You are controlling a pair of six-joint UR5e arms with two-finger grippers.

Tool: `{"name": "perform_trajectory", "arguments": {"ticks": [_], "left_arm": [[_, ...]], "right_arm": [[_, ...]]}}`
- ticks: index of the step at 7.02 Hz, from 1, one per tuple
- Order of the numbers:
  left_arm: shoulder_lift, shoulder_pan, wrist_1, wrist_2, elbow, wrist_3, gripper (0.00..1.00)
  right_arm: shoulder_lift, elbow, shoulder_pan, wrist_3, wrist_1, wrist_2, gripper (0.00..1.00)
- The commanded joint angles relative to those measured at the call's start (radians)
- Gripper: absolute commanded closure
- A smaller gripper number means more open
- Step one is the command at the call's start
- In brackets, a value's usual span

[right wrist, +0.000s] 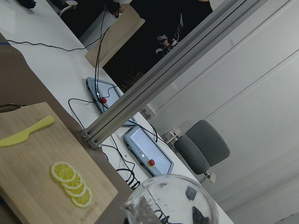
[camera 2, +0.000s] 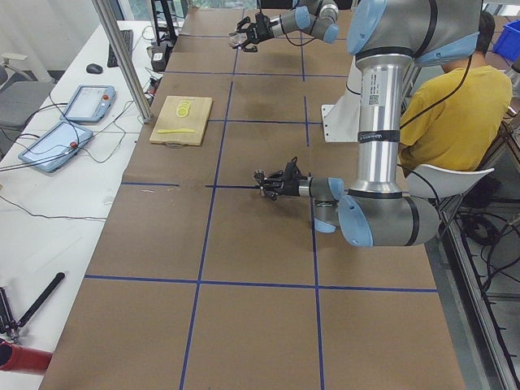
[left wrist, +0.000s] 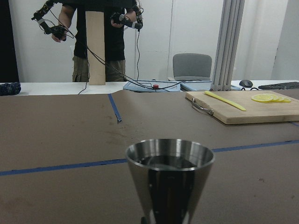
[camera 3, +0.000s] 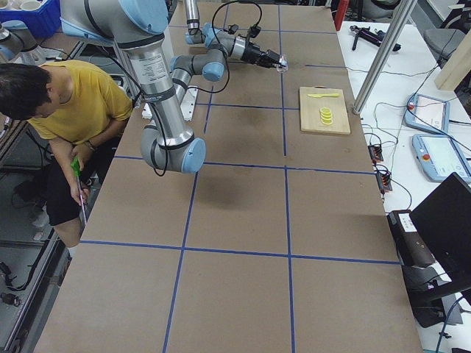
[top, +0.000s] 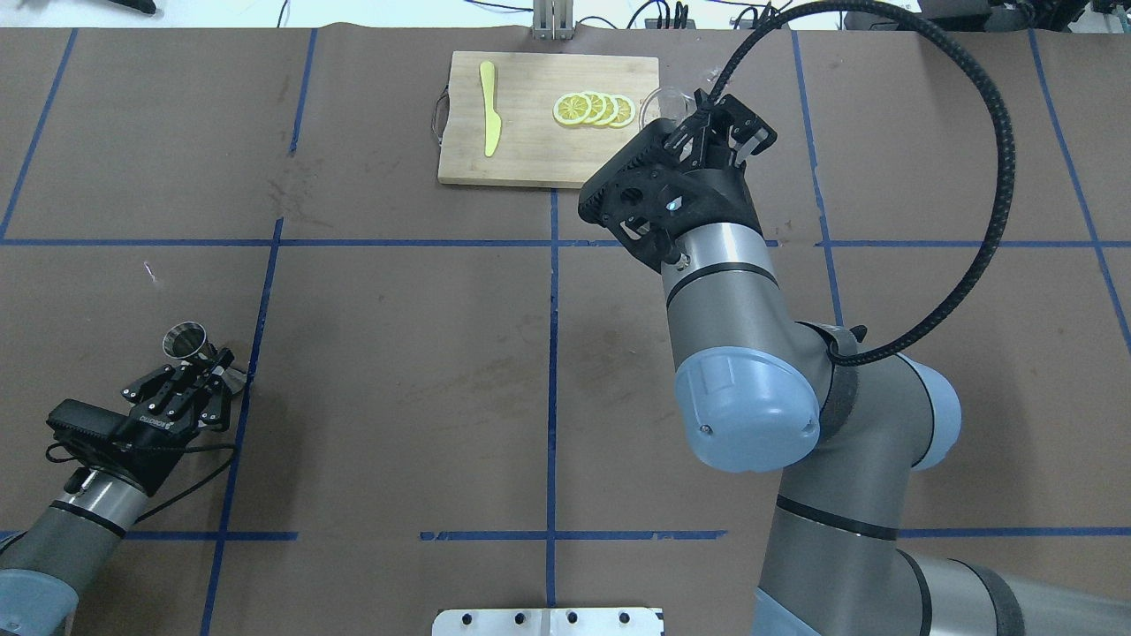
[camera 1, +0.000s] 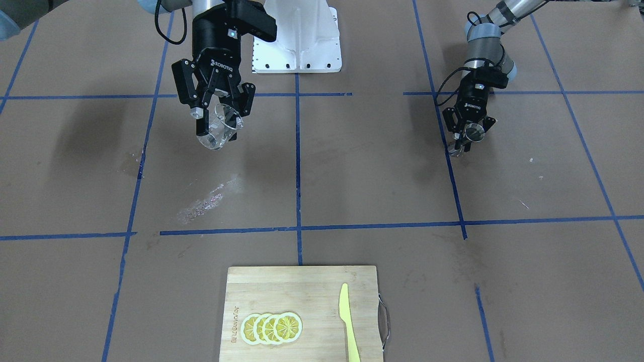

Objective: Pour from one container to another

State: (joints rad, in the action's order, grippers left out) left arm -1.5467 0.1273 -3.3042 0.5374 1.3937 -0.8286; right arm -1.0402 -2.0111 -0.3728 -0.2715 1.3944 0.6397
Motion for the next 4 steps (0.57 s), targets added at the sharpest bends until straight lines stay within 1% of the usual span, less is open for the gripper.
{"name": "perform_trajectory", "arguments": {"ticks": [1,2,4], "left_arm": [[-0.001,0.0,-0.002,0.0,-0.004,0.0,0.66],[-0.001,0.0,-0.002,0.0,-0.002,0.0,0.61],[-0.001,0.0,-0.002,-0.002,-0.001,0.0,0.56]], "right_arm": [[0.0,-0.002,0.0,0.0,0.0,0.0,1.0],[0.0,-0.002,0.0,0.0,0.0,0.0,1.0],[0.0,-0.003,0.0,0.0,0.0,0.0,1.0]]}}
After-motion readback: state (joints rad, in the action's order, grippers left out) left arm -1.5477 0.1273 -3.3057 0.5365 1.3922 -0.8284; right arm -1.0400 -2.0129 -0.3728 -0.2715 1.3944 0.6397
